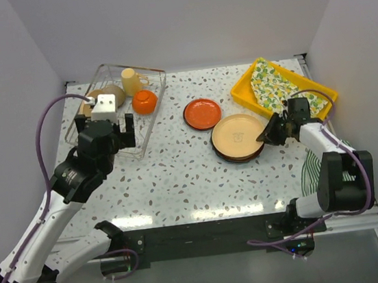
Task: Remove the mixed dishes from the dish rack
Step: Place the plate at the center of the board.
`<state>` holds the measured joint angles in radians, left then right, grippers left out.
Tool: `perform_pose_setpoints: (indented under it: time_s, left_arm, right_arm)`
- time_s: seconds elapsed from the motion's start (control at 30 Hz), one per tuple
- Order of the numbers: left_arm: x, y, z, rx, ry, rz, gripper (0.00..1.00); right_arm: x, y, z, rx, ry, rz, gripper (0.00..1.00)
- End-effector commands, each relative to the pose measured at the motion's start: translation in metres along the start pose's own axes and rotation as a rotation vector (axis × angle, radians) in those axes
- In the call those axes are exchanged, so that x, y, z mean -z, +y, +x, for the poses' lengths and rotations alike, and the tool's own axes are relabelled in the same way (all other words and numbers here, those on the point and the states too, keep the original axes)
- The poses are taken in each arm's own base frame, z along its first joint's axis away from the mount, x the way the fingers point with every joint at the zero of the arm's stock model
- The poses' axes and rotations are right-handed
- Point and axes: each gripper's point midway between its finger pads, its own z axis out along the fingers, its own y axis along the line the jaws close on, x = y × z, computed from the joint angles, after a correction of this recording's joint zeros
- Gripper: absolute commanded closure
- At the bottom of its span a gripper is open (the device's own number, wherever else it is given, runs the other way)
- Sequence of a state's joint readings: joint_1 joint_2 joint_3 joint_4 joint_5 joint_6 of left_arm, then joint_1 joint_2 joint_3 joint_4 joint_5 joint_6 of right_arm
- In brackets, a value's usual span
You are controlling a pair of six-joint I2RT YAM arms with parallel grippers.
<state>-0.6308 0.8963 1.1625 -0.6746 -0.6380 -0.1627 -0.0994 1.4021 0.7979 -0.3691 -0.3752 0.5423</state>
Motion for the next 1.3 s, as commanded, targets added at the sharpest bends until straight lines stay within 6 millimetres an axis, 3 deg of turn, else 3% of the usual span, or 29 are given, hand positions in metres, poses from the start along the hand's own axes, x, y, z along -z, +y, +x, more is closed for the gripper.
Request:
perform_pose_setpoints:
  time_s: [0.0, 0.33, 0.5, 0.6, 0.7, 0.8, 1.03, 1.2, 1.27]
  left_arm:
    - [-0.006, -0.005, -0.006, -0.009, -0.024, 0.005, 0.00]
    - [-0.022, -0.025, -0.008, -0.030, -0.008, 0.048, 0.00]
    - [-0.037, -0.031, -0.005, -0.056, 0.033, 0.024, 0.00]
    - [-0.049, -0.030, -0.002, -0.073, 0.060, -0.007, 0.00]
    - [-0.069, -0.011, 0.002, -0.061, 0.104, -0.054, 0.00]
    - [-0.090, 0.029, 0.002, -0.026, 0.122, -0.164, 0.00]
    - [-0.124, 0.085, -0.007, -0.011, 0.114, -0.374, 0.00]
    - [-0.149, 0.122, -0.004, 0.058, 0.111, -0.463, 0.01]
    - [-0.162, 0.132, 0.005, 0.070, 0.139, -0.480, 0.02]
  right_arm:
    - [-0.001, -0.001, 0.010, 0.022, 0.055, -0.014, 0.72]
    - [0.019, 0.005, 0.011, 0.125, 0.028, 0.030, 0.25]
    - [0.033, -0.001, 0.008, 0.222, -0.017, 0.143, 0.10]
    - [0.043, 0.005, 0.007, 0.281, -0.061, 0.166, 0.02]
    - [0.054, 0.014, 0.004, 0.325, -0.110, 0.156, 0.02]
    - [0.063, 0.027, 0.002, 0.348, -0.148, 0.108, 0.02]
    - [0.078, 0.060, 0.006, 0.350, -0.204, -0.066, 0.02]
    - [0.080, 0.067, 0.012, 0.363, -0.198, -0.109, 0.02]
    - [0.081, 0.067, 0.013, 0.369, -0.200, -0.115, 0.02]
